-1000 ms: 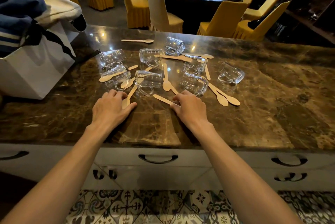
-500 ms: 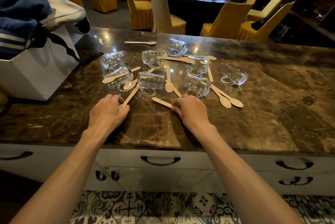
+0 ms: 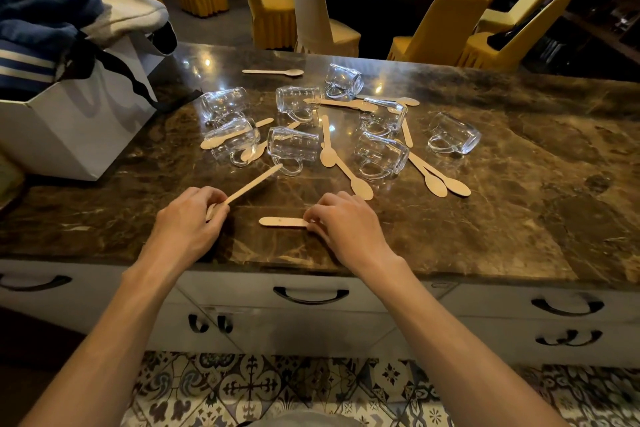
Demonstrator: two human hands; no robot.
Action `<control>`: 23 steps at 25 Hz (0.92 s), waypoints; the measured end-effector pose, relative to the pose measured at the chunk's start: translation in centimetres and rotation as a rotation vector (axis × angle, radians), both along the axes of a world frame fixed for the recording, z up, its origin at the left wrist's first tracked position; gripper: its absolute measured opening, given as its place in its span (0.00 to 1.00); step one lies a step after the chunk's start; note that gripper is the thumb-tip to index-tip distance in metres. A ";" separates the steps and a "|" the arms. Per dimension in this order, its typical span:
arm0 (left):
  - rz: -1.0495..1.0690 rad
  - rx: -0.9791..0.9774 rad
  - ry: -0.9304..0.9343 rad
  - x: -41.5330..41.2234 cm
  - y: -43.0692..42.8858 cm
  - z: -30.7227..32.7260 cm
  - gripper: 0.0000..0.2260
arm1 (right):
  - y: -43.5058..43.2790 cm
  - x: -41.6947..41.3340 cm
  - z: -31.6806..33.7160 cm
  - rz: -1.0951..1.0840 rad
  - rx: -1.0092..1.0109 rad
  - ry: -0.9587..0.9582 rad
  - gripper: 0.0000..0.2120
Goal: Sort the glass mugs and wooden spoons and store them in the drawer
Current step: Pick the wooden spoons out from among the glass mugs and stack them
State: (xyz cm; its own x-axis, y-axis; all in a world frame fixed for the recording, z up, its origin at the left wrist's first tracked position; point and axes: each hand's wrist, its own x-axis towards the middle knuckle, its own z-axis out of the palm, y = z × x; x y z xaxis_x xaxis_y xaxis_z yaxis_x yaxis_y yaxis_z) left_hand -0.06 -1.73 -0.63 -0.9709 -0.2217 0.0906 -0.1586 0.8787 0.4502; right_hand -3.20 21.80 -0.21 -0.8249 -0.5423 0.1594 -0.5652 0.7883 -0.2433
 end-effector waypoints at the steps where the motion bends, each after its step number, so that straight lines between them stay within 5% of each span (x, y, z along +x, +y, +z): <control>1: -0.043 0.009 0.000 0.1 0.3 0.3 0.10 | -0.2 0.3 -0.2 0.010 -0.006 0.001 0.11; 11: -0.396 0.076 -0.092 -0.8 4.3 1.0 0.10 | -1.1 2.6 -0.8 0.048 -0.009 0.067 0.11; 23: -0.488 0.083 -0.154 -1.2 5.9 0.1 0.09 | 0.7 3.1 -0.4 0.012 -0.083 0.127 0.07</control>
